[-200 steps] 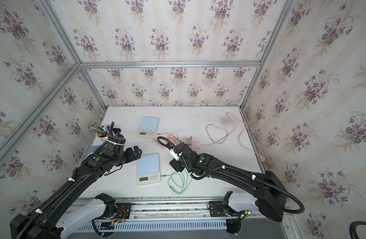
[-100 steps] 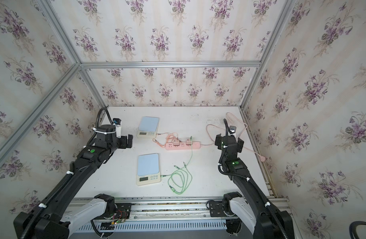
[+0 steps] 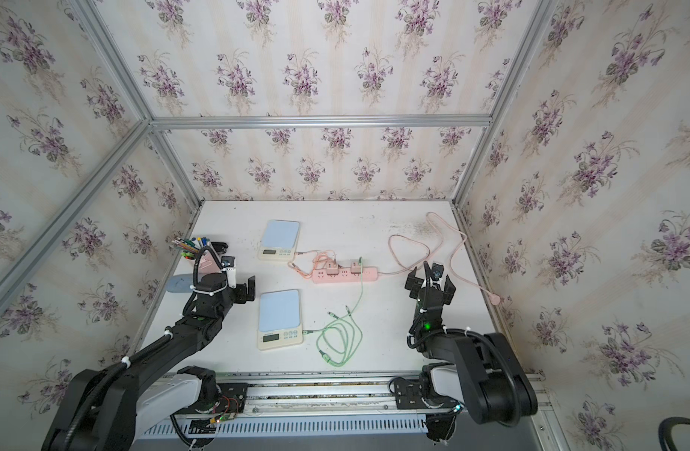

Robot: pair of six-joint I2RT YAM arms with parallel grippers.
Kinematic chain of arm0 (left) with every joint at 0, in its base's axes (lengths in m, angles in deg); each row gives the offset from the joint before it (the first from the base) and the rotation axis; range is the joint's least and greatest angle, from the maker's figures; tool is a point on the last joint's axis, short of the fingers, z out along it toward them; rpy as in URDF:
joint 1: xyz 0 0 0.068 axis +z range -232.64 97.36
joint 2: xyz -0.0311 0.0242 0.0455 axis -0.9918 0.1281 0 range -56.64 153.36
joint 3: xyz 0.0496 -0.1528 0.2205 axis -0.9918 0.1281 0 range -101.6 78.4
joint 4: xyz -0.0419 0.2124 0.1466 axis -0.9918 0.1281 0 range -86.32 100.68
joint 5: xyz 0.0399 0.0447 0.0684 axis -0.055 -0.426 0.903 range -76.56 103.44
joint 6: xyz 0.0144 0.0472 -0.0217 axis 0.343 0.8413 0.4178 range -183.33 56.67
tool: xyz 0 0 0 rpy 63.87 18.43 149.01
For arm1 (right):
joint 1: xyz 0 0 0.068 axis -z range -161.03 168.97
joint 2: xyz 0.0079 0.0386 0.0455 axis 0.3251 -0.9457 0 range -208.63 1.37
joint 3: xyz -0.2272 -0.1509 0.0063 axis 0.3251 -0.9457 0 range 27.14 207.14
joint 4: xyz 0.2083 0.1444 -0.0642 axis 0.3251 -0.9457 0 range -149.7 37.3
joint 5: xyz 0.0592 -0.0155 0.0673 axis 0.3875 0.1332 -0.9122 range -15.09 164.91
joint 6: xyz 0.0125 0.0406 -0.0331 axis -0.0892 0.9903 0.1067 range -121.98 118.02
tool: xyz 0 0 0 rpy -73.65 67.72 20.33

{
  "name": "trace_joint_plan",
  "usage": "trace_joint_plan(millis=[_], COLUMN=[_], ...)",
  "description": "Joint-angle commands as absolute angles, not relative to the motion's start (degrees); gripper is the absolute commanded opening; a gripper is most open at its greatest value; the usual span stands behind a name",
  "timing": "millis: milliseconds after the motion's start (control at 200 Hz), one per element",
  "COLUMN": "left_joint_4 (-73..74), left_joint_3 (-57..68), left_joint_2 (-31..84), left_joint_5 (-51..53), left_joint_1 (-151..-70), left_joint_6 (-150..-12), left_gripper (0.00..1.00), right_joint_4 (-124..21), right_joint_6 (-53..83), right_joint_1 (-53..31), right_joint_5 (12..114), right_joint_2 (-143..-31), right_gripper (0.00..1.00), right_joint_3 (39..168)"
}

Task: Charge the electronic scale
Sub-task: Reset both arms

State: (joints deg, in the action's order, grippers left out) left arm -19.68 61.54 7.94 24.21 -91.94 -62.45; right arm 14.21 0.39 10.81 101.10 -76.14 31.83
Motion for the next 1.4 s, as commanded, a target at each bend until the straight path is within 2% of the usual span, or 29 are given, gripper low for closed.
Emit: trace_joint_plan(millis=[0, 75, 145, 225, 390, 460, 525, 585, 719, 1394], left_joint_4=[-36.78, -39.14, -37.08, -35.41, -50.13, -38.93, -46.43, -40.15, -38.74, -39.30], left_joint_3=[62.53, 61.29, 59.16, 57.45, 57.96, 54.85, 56.46, 55.20, 53.73, 53.74], left_joint_2=[11.82, 14.95, 16.65, 18.31, 31.61, 28.58, 31.10, 28.86, 29.82, 30.14], left_joint_5=[21.74, 20.73, 19.64, 17.73, 13.99, 13.94, 15.98, 18.00, 18.16, 18.02], left_joint_1=[-91.20, -90.82, -89.94, -88.95, -88.88, -88.77, -88.45, -88.53, -88.27, -88.22], left_joint_6=[-62.14, -60.72, -60.75, -60.34, -57.73, -58.03, -59.03, -60.25, -60.55, -60.51], left_gripper=[1.00, 1.00, 1.00, 1.00, 0.99, 1.00, 0.99, 1.00, 1.00, 1.00], right_joint_4=[36.48, 35.36, 24.22, 20.62, 18.96, 19.82, 19.65, 19.30, 19.49, 18.75], right_joint_6=[-2.65, -3.85, -2.93, -1.32, -0.58, -0.71, -0.66, -0.66, -0.67, -0.67], right_joint_1=[11.05, 10.95, 11.39, 14.33, 15.28, 15.28, 15.28, 15.28, 15.28, 15.28], right_joint_5=[94.84, 91.71, 90.38, 85.36, 84.05, 84.04, 84.05, 84.04, 84.00, 83.88], right_joint_2=[-85.26, -88.17, -86.22, -86.94, -86.37, -86.54, -86.47, -86.42, -86.36, -87.22], right_gripper=[1.00, 1.00, 1.00, 1.00, 1.00, 1.00, 1.00, 1.00, 1.00, 1.00], right_joint_3=[31.66, 33.61, 37.63, 39.78, 40.11, 39.91, 39.97, 39.97, 39.97, 40.76])
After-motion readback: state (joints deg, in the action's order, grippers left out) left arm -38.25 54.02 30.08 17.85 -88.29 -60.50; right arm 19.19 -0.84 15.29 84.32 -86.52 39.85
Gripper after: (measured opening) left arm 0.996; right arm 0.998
